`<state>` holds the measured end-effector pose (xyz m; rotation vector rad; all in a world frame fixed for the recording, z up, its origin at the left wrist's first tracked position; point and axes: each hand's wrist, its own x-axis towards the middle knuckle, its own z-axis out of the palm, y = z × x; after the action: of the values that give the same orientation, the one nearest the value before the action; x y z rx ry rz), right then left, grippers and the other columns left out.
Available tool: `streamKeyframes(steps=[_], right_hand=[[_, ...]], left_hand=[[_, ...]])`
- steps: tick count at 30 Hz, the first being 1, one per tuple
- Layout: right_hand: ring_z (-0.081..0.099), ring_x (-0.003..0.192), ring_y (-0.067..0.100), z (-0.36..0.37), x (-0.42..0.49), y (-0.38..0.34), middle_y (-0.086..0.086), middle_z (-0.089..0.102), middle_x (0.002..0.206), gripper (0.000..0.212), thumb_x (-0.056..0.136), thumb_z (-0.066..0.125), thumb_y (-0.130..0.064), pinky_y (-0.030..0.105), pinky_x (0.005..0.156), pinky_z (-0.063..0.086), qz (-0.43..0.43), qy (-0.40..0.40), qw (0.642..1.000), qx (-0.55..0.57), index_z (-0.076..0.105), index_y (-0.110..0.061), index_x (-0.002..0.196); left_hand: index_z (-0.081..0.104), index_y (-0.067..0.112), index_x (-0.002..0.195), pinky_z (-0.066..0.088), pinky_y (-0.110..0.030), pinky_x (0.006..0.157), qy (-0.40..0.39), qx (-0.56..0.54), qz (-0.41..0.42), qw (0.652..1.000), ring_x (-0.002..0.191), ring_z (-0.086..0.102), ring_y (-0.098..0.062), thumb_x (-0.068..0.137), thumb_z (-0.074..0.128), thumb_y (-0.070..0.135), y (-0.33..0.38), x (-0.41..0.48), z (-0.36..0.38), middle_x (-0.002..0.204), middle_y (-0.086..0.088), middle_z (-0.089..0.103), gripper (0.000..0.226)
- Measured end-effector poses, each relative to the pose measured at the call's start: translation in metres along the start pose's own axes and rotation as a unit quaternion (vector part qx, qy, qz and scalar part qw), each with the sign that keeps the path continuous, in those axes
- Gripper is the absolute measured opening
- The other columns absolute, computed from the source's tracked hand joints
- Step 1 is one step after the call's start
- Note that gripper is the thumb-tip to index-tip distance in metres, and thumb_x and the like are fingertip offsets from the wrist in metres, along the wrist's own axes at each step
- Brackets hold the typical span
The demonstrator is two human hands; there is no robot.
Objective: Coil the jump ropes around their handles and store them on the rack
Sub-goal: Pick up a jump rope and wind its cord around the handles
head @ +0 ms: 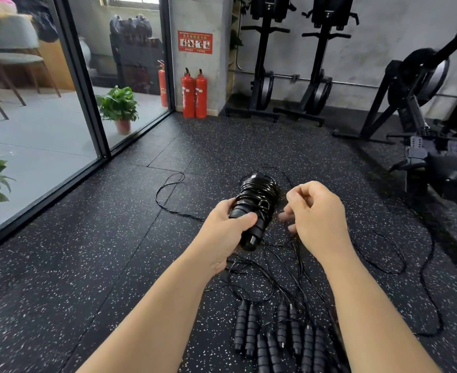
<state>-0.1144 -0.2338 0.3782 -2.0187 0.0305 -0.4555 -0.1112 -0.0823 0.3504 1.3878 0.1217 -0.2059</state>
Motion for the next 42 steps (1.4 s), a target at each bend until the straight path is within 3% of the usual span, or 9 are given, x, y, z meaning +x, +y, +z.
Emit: streamKeyframes(steps=[3, 10, 16, 21, 27, 32, 35, 37, 42], right_hand=[[0.066, 0.067, 0.011, 0.000, 0.000, 0.000, -0.005, 0.065, 0.069, 0.010, 0.089, 0.061, -0.026, 0.043, 0.068, 0.055, -0.040, 0.005, 0.998, -0.057, 0.060, -0.023, 0.079], [0.056, 0.068, 0.010, 0.004, 0.002, 0.004, -0.009, 0.060, 0.073, 0.009, 0.087, 0.067, -0.022, 0.034, 0.068, 0.048, -0.085, -0.064, 0.982, -0.158, 0.060, -0.021, 0.081], [0.056, 0.064, 0.014, 0.008, 0.003, 0.011, -0.008, 0.059, 0.070, 0.012, 0.089, 0.066, -0.021, 0.031, 0.064, 0.046, -0.101, -0.039, 0.984, -0.142, 0.059, -0.017, 0.079], [0.063, 0.082, 0.013, 0.011, 0.002, 0.017, -0.002, 0.068, 0.090, 0.024, 0.084, 0.070, -0.036, 0.036, 0.080, 0.054, 0.086, -0.029, 0.996, 0.024, 0.064, -0.016, 0.096], [0.071, 0.085, 0.028, 0.023, -0.006, 0.015, 0.015, 0.074, 0.096, 0.035, 0.089, 0.066, -0.035, 0.042, 0.080, 0.058, 0.300, -0.105, 0.902, 0.294, 0.069, -0.003, 0.101], [0.070, 0.089, 0.034, 0.031, -0.012, 0.033, 0.020, 0.071, 0.100, 0.035, 0.087, 0.069, -0.027, 0.044, 0.076, 0.058, 0.336, -0.054, 0.906, 0.253, 0.065, 0.002, 0.105], [0.070, 0.089, 0.035, 0.029, -0.018, 0.039, 0.019, 0.071, 0.099, 0.037, 0.084, 0.072, -0.026, 0.049, 0.079, 0.057, 0.365, -0.042, 0.899, 0.240, 0.065, 0.002, 0.106], [0.070, 0.085, 0.032, 0.025, -0.023, 0.041, 0.017, 0.072, 0.097, 0.037, 0.083, 0.072, -0.027, 0.044, 0.075, 0.059, 0.370, -0.035, 0.900, 0.228, 0.066, 0.002, 0.107], [0.064, 0.061, 0.020, -0.002, -0.044, 0.034, 0.012, 0.070, 0.087, 0.031, 0.085, 0.071, -0.025, 0.021, 0.044, 0.045, 0.376, -0.022, 0.903, 0.204, 0.066, 0.000, 0.104]], left_hand=[[0.054, 0.031, 0.108, 0.057, -0.050, 0.088, -0.001, 0.010, 0.004, 1.000, 0.103, 0.068, -0.033, 0.090, 0.064, 0.003, -0.001, 0.001, 0.001, 0.112, -0.011, 0.068, 0.034], [0.054, 0.023, 0.125, 0.059, -0.046, 0.084, -0.013, 0.016, 0.010, 1.000, 0.102, 0.069, -0.033, 0.090, 0.064, 0.002, -0.007, 0.001, 0.004, 0.112, -0.011, 0.069, 0.042], [0.053, 0.019, 0.128, 0.057, -0.034, 0.062, -0.012, -0.036, -0.004, 0.999, 0.086, 0.070, -0.025, 0.091, 0.062, -0.002, -0.007, 0.005, 0.006, 0.111, -0.011, 0.068, 0.043], [0.051, 0.019, 0.129, 0.056, -0.035, 0.065, 0.001, -0.074, -0.005, 0.997, 0.091, 0.068, -0.025, 0.093, 0.060, 0.001, -0.008, 0.008, 0.008, 0.114, -0.011, 0.067, 0.041], [0.049, 0.023, 0.133, 0.055, -0.040, 0.085, 0.004, -0.049, -0.009, 0.999, 0.104, 0.066, -0.024, 0.094, 0.062, 0.009, -0.022, 0.014, 0.018, 0.116, -0.006, 0.069, 0.044], [0.051, 0.019, 0.131, 0.050, -0.032, 0.083, -0.040, 0.058, -0.039, 0.997, 0.099, 0.065, -0.022, 0.093, 0.063, 0.013, -0.033, 0.009, 0.018, 0.115, -0.008, 0.068, 0.040], [0.063, 0.016, 0.105, 0.052, -0.025, 0.071, -0.052, 0.094, -0.047, 0.993, 0.083, 0.067, -0.017, 0.094, 0.061, 0.007, -0.032, 0.004, 0.014, 0.099, -0.006, 0.073, 0.015], [0.062, 0.022, 0.094, 0.048, -0.016, 0.061, -0.046, 0.093, -0.040, 0.994, 0.078, 0.064, -0.009, 0.094, 0.059, 0.000, -0.030, -0.003, 0.012, 0.092, 0.001, 0.070, 0.022], [0.060, 0.021, 0.117, 0.050, -0.029, 0.095, -0.088, 0.130, -0.029, 0.987, 0.096, 0.064, -0.013, 0.093, 0.060, -0.001, -0.033, -0.021, 0.018, 0.104, 0.004, 0.068, 0.033]])
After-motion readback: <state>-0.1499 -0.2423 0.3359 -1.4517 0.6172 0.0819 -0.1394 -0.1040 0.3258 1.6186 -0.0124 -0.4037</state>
